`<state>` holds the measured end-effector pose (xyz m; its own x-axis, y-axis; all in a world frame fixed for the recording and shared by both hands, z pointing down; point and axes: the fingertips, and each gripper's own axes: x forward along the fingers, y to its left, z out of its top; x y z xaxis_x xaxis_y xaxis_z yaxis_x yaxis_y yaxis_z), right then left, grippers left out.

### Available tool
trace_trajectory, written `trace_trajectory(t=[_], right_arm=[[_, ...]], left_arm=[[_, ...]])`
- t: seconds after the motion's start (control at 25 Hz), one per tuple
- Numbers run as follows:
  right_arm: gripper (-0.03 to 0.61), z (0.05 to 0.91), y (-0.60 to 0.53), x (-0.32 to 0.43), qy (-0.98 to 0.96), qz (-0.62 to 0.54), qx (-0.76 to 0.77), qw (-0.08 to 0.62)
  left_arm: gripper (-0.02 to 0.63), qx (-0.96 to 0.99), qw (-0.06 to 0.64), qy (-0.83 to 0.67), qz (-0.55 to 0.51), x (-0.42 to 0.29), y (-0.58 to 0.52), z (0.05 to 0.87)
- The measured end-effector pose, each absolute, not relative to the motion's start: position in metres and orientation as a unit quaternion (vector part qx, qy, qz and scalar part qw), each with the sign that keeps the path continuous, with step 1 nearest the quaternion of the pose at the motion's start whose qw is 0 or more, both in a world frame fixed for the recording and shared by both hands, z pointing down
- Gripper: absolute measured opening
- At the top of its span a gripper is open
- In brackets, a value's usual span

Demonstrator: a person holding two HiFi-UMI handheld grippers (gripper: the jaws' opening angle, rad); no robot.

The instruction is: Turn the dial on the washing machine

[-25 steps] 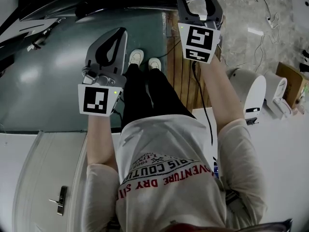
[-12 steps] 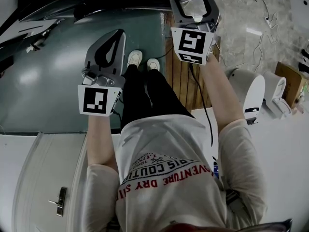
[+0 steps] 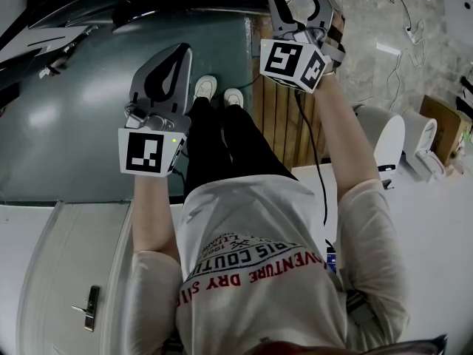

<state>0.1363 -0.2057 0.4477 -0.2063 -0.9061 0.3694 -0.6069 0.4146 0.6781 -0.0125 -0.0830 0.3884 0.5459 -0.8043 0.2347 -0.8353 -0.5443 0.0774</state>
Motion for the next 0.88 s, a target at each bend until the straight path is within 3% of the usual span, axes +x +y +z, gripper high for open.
trace_trajectory(t=[0.2, 0.68, 0.88], right_arm=[[0.273, 0.4488, -0.2057, 0.1349, -0.754, -0.195, 0.503, 0.375], [0.257, 0.4434, -0.2075, 0.1409, -0.783, -0.039, 0.558, 0.27], [0.262, 0.4438, -0.2063, 0.1402, -0.777, -0.05, 0.568, 0.266]], left_arm=[[0.014, 0.874, 0.095, -0.469, 0.088, -0.0126, -0.0812, 0.3895], [0.014, 0.876, 0.099, -0.461, 0.098, -0.0072, -0.0812, 0.3938], [0.014, 0.877, 0.101, -0.458, 0.1, -0.0049, -0.0827, 0.3957]])
